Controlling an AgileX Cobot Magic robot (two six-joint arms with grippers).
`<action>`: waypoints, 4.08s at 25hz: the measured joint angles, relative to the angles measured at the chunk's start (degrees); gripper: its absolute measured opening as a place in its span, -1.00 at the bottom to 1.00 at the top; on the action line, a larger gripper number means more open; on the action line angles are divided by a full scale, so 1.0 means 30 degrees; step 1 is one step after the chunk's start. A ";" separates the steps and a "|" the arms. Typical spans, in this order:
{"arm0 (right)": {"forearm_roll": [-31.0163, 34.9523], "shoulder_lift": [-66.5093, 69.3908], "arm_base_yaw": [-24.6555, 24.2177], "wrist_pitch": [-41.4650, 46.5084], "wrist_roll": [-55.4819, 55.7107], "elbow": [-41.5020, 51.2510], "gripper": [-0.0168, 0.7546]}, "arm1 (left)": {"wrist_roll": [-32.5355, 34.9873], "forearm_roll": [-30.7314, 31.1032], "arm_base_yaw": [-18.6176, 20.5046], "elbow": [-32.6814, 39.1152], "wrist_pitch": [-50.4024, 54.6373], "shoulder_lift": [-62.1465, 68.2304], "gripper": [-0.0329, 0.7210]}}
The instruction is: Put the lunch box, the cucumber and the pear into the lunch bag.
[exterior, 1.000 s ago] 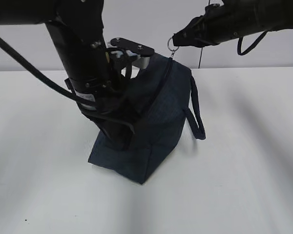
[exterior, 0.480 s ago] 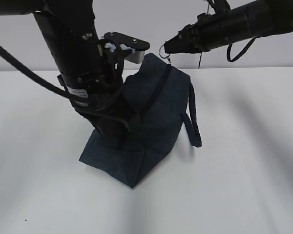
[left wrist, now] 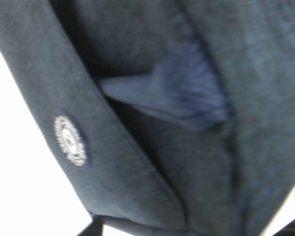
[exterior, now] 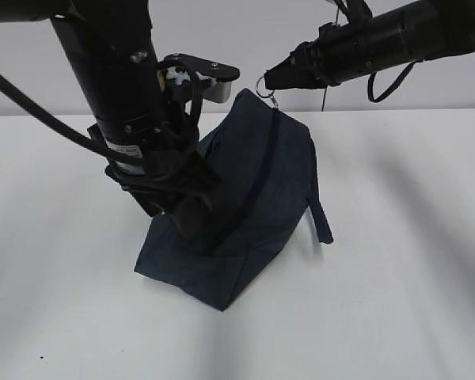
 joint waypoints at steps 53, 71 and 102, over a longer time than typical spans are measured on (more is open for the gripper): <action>0.0011 0.0179 0.0000 0.0240 0.0045 0.0000 -0.94 | -0.2208 0.3574 0.0080 -0.8951 -0.1438 0.5095 -0.95; 0.1112 0.2554 0.0000 -0.1209 -0.0133 -0.0411 -0.94 | 0.2680 -0.2912 0.2152 -0.8892 0.0091 0.3500 -0.96; -0.0717 0.3127 -0.1423 -0.1595 0.0664 -0.1151 -0.29 | 0.6387 -0.9266 0.2891 -0.8892 -0.1477 0.4100 -0.96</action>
